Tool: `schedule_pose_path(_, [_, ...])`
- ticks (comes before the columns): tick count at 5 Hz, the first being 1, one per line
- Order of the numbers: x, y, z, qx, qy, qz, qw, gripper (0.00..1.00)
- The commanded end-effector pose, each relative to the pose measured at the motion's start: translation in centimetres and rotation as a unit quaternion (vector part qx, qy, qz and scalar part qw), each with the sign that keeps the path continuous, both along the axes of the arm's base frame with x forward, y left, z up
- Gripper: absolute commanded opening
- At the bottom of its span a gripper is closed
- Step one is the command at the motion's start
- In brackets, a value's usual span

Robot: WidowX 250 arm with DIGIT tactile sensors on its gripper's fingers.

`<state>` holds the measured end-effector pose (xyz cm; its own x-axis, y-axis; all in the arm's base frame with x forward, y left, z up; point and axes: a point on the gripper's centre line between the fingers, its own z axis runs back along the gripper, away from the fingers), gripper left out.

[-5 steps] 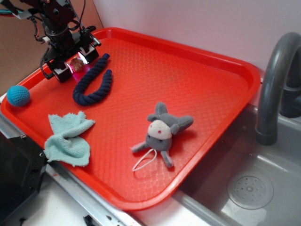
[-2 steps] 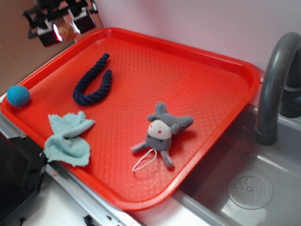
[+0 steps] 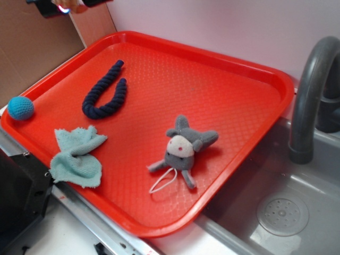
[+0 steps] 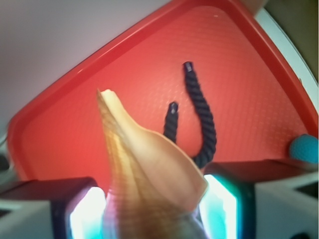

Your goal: Grab the shell.

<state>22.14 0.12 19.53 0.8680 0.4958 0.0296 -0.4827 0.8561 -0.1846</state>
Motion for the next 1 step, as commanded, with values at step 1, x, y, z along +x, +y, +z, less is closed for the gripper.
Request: schedule_pose_path(1, [-1.15,0.67,2.46,0.000,-0.041,-0.015,0.999,0.00])
